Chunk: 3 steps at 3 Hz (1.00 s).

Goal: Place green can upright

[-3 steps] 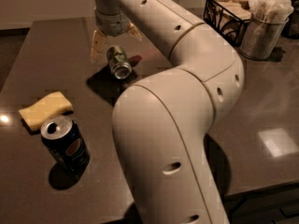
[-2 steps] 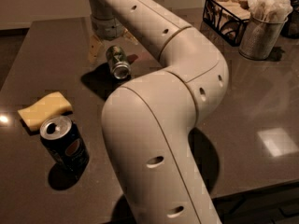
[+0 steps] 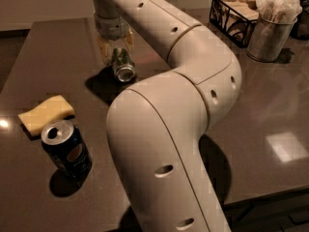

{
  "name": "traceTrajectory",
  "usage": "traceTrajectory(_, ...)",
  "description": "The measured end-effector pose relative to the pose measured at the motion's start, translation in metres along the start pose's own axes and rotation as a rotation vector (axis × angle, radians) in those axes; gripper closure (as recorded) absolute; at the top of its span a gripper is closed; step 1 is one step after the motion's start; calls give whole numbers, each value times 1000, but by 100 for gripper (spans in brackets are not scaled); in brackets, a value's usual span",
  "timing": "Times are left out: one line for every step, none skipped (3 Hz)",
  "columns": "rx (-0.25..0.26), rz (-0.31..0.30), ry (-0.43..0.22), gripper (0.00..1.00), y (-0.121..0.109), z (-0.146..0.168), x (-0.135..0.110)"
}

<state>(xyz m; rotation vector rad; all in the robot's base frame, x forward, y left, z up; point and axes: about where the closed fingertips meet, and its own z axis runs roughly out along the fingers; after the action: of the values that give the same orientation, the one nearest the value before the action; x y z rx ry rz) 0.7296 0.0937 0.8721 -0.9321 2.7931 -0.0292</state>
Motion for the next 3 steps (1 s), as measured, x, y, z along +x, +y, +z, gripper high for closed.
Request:
traceTrajectory(-10,-12,-31,61,1,-19,7)
traceTrajectory(-36,-55,-66,83,0,-37,16)
traceTrajectory(-60,-138,-111,100,4,-54,22)
